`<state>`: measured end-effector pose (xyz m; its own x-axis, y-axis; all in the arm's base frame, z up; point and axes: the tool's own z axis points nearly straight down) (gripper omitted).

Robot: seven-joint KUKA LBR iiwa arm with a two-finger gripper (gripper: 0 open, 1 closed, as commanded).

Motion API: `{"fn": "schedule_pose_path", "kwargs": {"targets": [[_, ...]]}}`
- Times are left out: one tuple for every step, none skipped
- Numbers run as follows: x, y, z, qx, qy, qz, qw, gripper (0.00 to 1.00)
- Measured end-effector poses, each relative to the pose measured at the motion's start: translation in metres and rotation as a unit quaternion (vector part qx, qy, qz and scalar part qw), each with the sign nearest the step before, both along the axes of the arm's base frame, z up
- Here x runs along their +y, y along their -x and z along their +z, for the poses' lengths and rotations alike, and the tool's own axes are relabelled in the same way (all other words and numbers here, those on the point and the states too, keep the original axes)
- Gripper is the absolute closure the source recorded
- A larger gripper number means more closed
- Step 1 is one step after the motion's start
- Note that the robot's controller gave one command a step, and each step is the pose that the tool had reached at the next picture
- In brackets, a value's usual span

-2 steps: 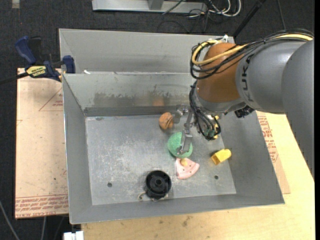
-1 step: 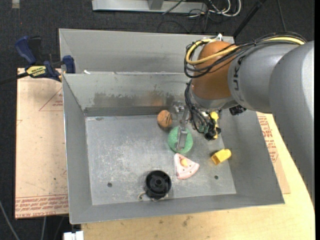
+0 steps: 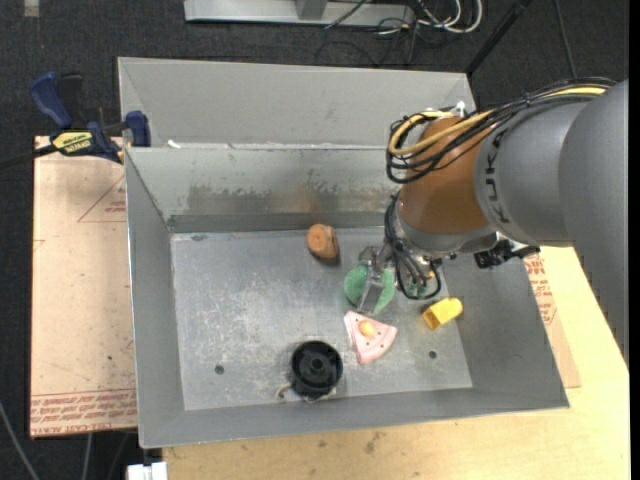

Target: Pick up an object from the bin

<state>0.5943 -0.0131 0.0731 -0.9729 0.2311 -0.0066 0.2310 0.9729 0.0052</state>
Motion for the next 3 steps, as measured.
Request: {"fn": "schedule_pose_path", "kwargs": {"targets": [[0.000, 0.000, 0.000, 0.0000, 0.000, 0.000, 1.0000, 1.00], [-0.024, 0.006, 0.044, 0.0060, 0.000, -0.002, 1.0000, 1.00], [-0.031, 0.003, 0.060, -0.0030, 0.002, -0.016, 0.9999, 1.00]]}}
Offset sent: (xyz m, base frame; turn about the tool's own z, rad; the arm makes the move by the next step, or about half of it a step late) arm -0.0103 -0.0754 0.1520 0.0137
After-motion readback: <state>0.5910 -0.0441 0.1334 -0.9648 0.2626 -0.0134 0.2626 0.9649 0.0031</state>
